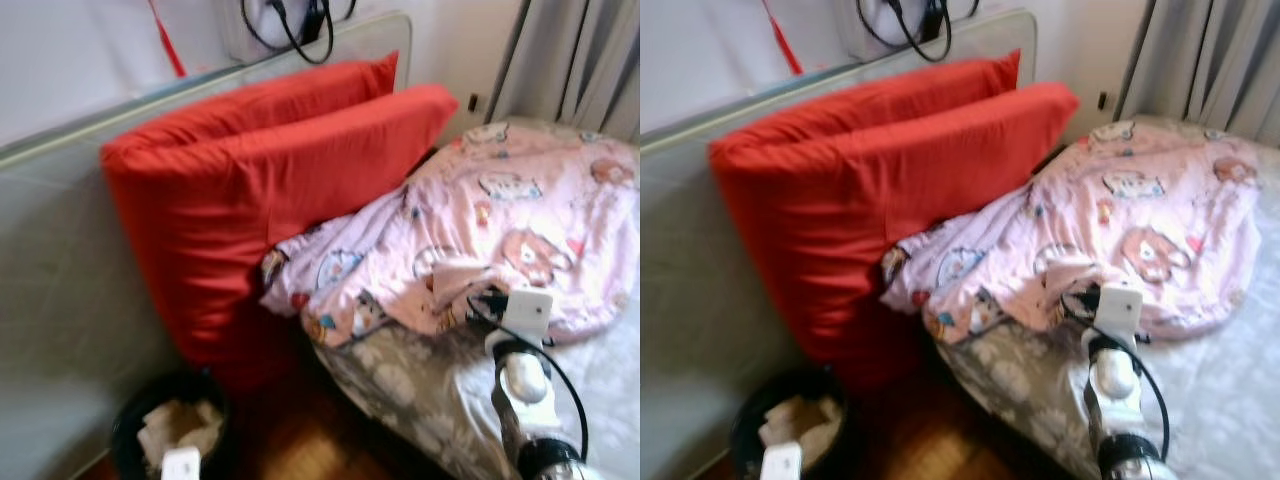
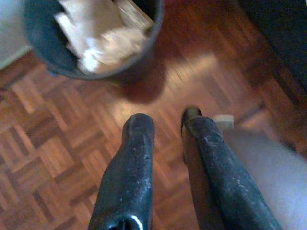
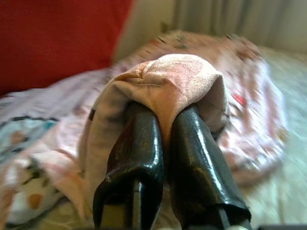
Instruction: Clean up the room
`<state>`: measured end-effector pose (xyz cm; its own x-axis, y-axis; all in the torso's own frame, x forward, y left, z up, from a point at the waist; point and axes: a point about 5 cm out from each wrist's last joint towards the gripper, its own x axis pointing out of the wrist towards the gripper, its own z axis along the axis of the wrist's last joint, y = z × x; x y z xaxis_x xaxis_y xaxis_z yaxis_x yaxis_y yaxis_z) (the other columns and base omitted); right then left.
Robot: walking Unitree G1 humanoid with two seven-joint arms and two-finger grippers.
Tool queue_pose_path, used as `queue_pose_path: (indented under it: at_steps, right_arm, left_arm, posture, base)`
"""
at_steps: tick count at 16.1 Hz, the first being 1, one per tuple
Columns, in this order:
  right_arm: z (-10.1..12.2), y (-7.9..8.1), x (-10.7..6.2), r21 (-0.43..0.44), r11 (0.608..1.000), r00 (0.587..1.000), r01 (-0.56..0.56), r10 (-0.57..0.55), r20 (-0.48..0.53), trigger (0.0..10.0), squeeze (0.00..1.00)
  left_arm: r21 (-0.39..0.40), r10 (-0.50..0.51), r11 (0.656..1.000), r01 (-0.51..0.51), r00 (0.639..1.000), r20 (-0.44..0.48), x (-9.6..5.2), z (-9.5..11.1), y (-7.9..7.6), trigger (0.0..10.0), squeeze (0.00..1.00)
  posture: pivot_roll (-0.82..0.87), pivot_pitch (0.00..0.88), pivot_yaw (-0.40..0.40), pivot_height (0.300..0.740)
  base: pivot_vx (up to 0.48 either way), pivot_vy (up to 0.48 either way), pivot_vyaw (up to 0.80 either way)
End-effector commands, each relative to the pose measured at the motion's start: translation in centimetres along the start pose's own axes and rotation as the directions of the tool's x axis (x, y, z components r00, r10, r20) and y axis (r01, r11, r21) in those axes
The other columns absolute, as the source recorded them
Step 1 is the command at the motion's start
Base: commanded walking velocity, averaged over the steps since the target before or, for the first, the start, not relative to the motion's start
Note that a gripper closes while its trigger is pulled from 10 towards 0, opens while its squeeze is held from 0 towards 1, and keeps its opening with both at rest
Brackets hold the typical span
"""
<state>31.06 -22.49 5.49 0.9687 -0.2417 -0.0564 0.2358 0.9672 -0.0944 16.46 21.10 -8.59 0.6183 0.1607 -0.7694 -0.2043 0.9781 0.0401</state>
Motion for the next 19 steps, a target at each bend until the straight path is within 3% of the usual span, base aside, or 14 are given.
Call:
queue_pose_path:
  at_steps: [1, 12, 17, 19]
  right_arm:
    - [1.1, 1.0, 0.2, -0.043, 0.997, 0.996, -0.057, 0.059, 0.065, 10.0, 0.0]
    - [4.6, 1.2, 0.6, -0.119, 0.992, 0.963, -0.046, 0.075, 0.258, 10.0, 0.0]
    - [5.7, -0.5, 0.3, -0.143, 0.988, 0.945, 0.051, -0.001, 0.328, 10.0, 0.0]
    - [5.2, -1.1, 0.2, -0.149, 0.985, 0.951, 0.082, -0.033, 0.308, 10.0, 0.0]
  left_arm:
    - [-0.013, 0.012, 1.0, -0.012, 0.999, -0.049, -0.4, -1.4, 0.3, 10.0, 0.0]
    - [-0.009, 0.009, 1.0, -0.01, 0.998, -0.058, -0.4, -1.5, 0.2, 10.0, 0.0]
    - [-0.001, 0.0, 1.0, 0.0, 0.999, -0.051, -0.4, -1.6, 0.1, 10.0, 0.0]
    - [0.005, -0.005, 1.0, 0.005, 0.999, -0.048, -0.4, -1.5, 0.0, 10.0, 0.0]
  posture:
    - [0.0, 0.0, 0.062, 0.74]
    - [-0.01, 0.0, 0.059, 0.74]
    - [-0.02, 0.0, 0.063, 0.74]
    - [-0.01, 0.0, 0.061, 0.74]
  base:
    - [-0.277, 0.0, 0.0]
    - [-0.227, 0.0, 0.0]
    - [0.0, 0.0, 0.0]
    - [0.0, 0.0, 0.0]
